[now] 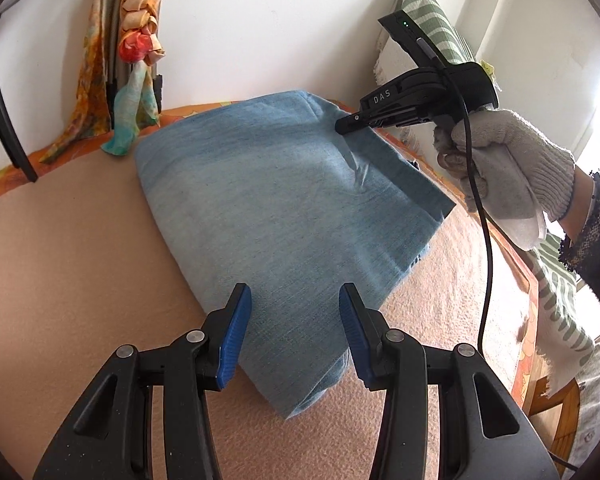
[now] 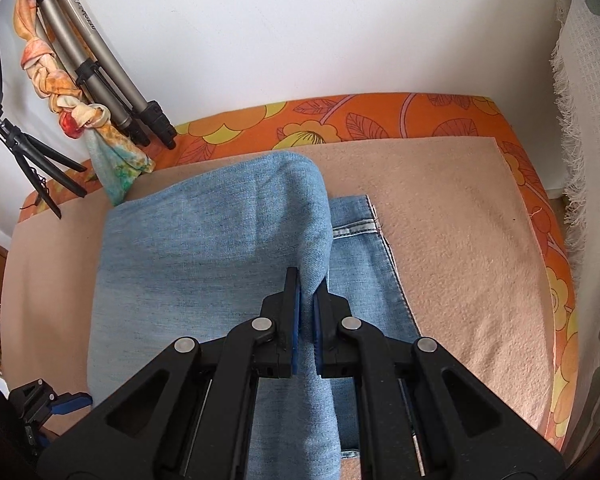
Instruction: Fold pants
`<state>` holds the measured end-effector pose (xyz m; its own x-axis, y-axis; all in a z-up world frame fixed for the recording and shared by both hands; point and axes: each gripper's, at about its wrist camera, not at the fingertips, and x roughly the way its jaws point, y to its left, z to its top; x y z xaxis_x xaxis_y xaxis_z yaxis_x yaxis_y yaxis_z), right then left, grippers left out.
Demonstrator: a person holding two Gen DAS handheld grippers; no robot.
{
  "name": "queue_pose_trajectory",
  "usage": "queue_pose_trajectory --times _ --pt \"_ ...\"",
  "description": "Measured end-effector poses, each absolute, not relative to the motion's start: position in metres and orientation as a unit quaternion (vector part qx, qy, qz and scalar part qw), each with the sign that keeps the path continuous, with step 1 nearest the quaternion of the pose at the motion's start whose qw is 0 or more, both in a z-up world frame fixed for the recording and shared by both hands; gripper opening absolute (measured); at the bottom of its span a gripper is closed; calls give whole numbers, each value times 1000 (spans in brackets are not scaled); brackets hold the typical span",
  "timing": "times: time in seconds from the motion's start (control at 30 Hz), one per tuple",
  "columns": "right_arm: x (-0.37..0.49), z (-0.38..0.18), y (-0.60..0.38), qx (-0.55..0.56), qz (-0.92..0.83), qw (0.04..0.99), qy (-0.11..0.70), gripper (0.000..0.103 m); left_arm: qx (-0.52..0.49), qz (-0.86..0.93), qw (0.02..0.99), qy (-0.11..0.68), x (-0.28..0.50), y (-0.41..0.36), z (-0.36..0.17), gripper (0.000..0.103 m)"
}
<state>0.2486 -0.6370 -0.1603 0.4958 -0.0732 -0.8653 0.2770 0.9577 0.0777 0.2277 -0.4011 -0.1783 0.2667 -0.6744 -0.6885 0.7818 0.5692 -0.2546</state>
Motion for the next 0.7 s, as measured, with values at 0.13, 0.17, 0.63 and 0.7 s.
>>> queue_pose_trajectory --times 0.13,0.17,0.63,0.7 --pt "252 -167 -637 93 -108 857 496 5 74 -457 796 389 227 -404 -177 44" --pt "252 -168 -637 92 -110 856 496 5 75 -457 796 389 227 -404 -176 44" --pt "256 -182 -632 19 -189 845 500 11 62 -444 805 389 227 -375 -169 44" --pt "250 -179 -635 19 -211 843 494 12 58 -440 808 388 228 -367 -165 44"
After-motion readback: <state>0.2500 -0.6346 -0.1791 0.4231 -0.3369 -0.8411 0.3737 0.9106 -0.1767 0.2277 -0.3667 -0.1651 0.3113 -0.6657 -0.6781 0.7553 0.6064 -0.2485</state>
